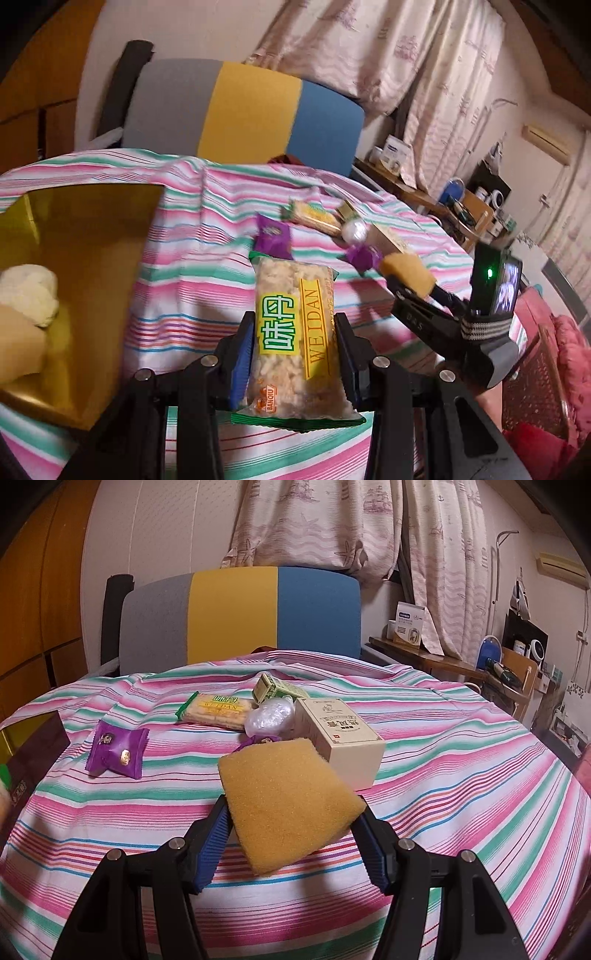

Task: Organize objects
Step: 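Lower the cracker packet into the gold tray with the left gripper while the right carries the sponge over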

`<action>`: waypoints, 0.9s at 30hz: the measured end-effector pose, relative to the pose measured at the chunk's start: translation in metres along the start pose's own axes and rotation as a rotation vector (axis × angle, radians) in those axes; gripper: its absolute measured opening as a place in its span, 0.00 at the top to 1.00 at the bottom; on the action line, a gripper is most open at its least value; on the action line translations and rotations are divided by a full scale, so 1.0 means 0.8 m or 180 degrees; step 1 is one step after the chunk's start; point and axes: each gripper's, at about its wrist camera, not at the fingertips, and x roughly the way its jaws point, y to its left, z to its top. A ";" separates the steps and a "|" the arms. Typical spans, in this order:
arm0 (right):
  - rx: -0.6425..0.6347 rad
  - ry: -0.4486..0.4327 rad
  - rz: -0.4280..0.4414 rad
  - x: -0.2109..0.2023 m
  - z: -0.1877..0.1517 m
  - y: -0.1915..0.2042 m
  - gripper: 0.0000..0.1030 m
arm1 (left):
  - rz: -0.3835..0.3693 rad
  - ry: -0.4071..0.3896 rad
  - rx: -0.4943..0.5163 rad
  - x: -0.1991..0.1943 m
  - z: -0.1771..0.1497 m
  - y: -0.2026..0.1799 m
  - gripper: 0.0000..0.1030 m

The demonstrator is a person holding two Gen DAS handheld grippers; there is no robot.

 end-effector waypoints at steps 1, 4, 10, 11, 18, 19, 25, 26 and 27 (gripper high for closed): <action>-0.0008 0.0001 0.0000 0.000 0.000 0.000 0.37 | 0.0017 -0.0035 -0.0039 -0.006 0.003 0.007 0.60; -0.0012 0.0008 0.0011 0.001 0.000 0.001 0.37 | 0.0117 -0.0112 -0.0159 -0.022 0.013 0.029 0.60; -0.0021 0.0031 -0.0001 0.003 0.000 0.003 0.37 | 0.0307 -0.0195 -0.0351 -0.041 0.023 0.073 0.60; -0.0029 0.0031 -0.0008 0.003 0.000 0.003 0.37 | 0.0348 -0.0175 -0.0359 -0.041 0.024 0.080 0.60; -0.0151 -0.0054 -0.0071 -0.005 -0.001 0.013 0.37 | 0.0601 0.0068 -0.0534 -0.037 0.018 0.133 0.60; -0.0171 -0.0068 -0.0090 -0.007 -0.001 0.015 0.37 | 0.0654 0.0102 -0.0556 -0.036 0.015 0.141 0.60; -0.0215 -0.0018 -0.0060 -0.012 0.000 0.023 0.37 | 0.0771 0.0213 -0.0556 -0.036 0.006 0.160 0.60; -0.0192 -0.0011 -0.0036 -0.015 -0.001 0.023 0.37 | 0.0801 0.0221 -0.0534 -0.036 0.005 0.161 0.60; -0.0155 -0.0004 -0.0005 -0.018 -0.001 0.024 0.37 | 0.0828 0.0229 -0.0522 -0.037 0.004 0.162 0.60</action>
